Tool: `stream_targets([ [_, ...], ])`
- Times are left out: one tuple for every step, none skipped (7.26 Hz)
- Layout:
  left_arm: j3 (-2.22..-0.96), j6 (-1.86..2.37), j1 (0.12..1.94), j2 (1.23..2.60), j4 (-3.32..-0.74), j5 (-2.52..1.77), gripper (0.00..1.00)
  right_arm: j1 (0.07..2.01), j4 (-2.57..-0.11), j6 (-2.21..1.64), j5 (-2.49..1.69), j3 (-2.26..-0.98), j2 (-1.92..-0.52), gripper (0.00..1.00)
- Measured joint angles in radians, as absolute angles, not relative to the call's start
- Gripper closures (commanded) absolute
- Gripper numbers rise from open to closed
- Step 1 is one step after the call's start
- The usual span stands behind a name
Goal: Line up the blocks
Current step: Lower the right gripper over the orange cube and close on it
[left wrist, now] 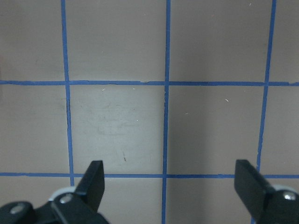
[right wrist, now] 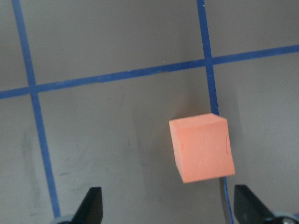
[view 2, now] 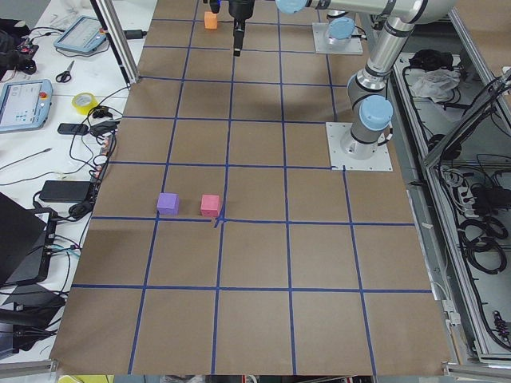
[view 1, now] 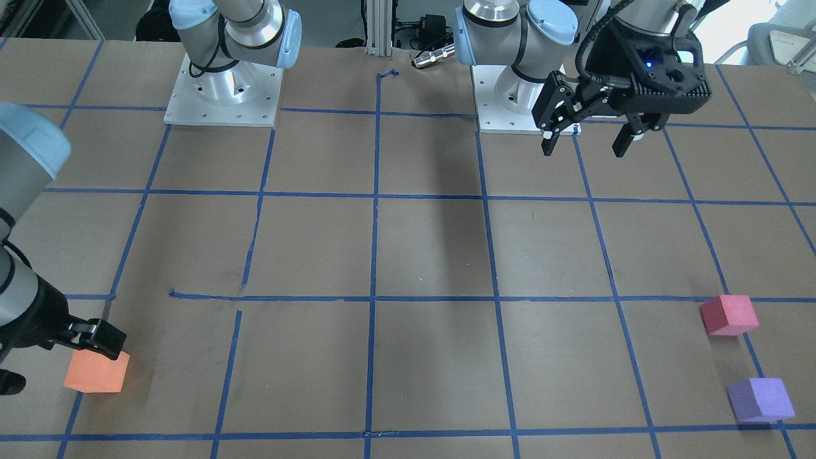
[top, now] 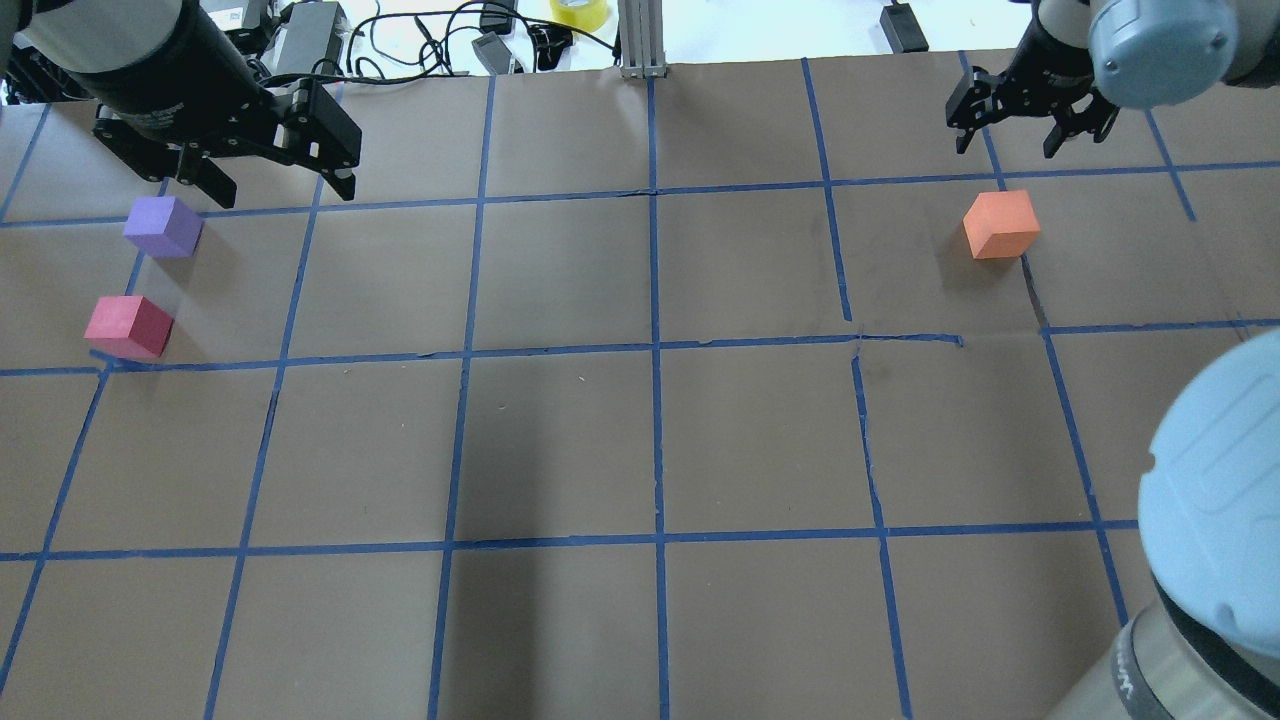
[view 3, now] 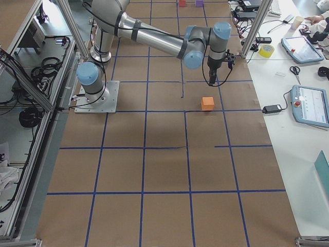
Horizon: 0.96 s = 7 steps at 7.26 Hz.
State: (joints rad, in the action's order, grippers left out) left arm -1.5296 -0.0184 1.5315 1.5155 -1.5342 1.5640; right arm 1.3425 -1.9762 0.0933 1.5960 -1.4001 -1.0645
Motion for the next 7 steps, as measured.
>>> stream_targets([
  [-1.536, -0.018, 1.532, 1.512, -1.529, 1.563, 0.00, 1.319, -2.025, 0.143, 1.601, -1.397, -1.008, 0.01],
  [-1.539, -0.018, 1.532, 1.508, -1.528, 1.563, 0.00, 1.303, -2.051, 0.182, 1.604, -1.398, -0.969, 0.01],
  [-1.540, -0.018, 1.532, 1.506, -1.528, 1.563, 0.00, 1.295, -2.067, 0.203, 1.605, -1.403, -0.942, 0.04],
  [-1.541, -0.018, 1.532, 1.504, -1.528, 1.564, 0.00, 1.293, -2.079, 0.219, 1.606, -1.408, -0.920, 0.24],
  [-1.541, -0.018, 1.532, 1.504, -1.528, 1.565, 0.00, 1.292, -2.079, 0.235, 1.606, -1.414, -0.910, 0.60],
  [-1.542, -0.018, 1.532, 1.503, -1.528, 1.566, 0.00, 1.291, -2.070, 0.251, 1.611, -1.418, -0.909, 0.94],
  [-1.542, -0.018, 1.532, 1.502, -1.528, 1.567, 0.00, 1.291, -2.058, 0.259, 1.617, -1.419, -0.914, 1.00],
])
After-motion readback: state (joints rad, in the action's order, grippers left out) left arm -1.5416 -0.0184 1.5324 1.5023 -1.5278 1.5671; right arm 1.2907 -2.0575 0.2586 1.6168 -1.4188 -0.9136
